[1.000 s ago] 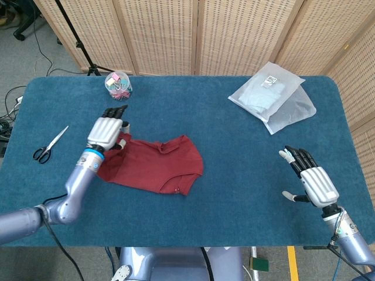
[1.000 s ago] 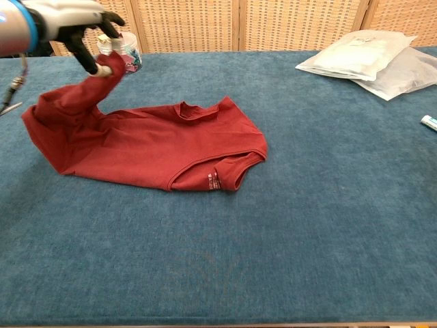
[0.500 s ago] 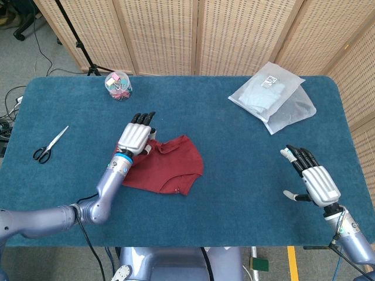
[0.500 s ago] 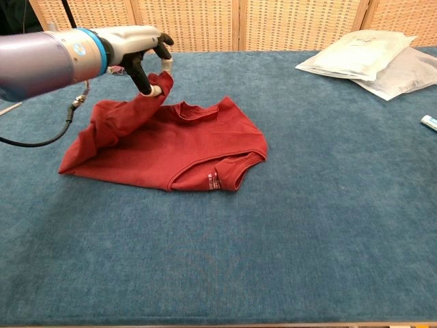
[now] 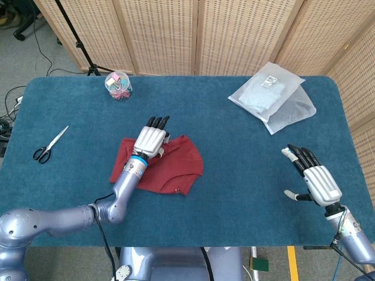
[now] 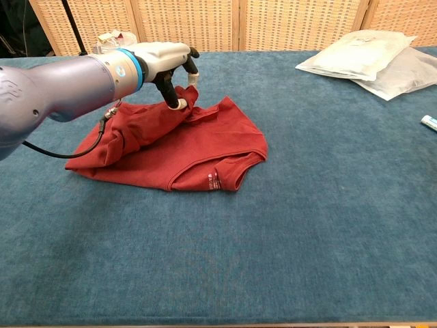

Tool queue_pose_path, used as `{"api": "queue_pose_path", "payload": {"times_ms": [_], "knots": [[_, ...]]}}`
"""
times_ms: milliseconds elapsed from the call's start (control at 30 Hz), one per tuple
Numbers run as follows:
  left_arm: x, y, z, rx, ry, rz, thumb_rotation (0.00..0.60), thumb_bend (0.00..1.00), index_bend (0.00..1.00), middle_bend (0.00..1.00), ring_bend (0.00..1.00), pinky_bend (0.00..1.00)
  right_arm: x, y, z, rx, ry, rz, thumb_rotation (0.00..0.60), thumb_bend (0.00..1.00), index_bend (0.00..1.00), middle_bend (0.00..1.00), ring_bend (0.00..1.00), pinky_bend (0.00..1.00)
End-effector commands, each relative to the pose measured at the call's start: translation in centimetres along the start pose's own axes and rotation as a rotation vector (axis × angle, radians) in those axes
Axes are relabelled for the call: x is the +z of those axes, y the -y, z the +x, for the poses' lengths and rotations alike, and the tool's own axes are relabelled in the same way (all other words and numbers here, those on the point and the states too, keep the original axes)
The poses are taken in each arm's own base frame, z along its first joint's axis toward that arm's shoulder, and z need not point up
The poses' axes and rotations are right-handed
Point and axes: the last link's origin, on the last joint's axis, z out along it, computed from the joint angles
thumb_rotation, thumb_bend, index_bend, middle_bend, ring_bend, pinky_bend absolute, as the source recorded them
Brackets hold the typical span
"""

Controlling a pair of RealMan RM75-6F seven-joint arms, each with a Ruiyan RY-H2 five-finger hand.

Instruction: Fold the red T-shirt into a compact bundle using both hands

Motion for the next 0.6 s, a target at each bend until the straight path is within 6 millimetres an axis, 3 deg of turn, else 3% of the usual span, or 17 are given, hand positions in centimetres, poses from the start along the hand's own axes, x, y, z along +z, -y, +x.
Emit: {"api": "queue_pose_path", "payload": {"times_ms": [33, 333, 433, 600], "knots": [[0.5, -0.7, -0.5, 0.010, -0.014, -0.014, 0.600, 0.57, 0.76, 0.00, 0.00, 0.00, 0.0, 0.0, 0.0, 0.000, 0.001, 0.000, 0.600, 0.00, 0.00, 0.00, 0.00, 0.01], [1.3, -2.1, -1.8, -0.017, -0.046, -0.052, 0.600, 0.50, 0.74, 0.00, 0.00, 0.00, 0.1, -0.1, -0.1, -0.011, 0.005, -0.004, 0.600, 0.00, 0.00, 0.00, 0.00, 0.01], [1.4, -2.4, -2.0, -0.036, -0.048, -0.066, 0.600, 0.35, 0.56, 0.00, 0.00, 0.00, 0.1, 0.0, -0.1, -0.010, 0.007, -0.003, 0.600, 0.00, 0.00, 0.00, 0.00, 0.01], [1.3, -2.4, -2.0, -0.080, -0.053, -0.100, 0.600, 0.06, 0.11, 0.00, 0.00, 0.00, 0.0, 0.0, -0.2, -0.011, 0.008, -0.002, 0.600, 0.00, 0.00, 0.00, 0.00, 0.01]]}}
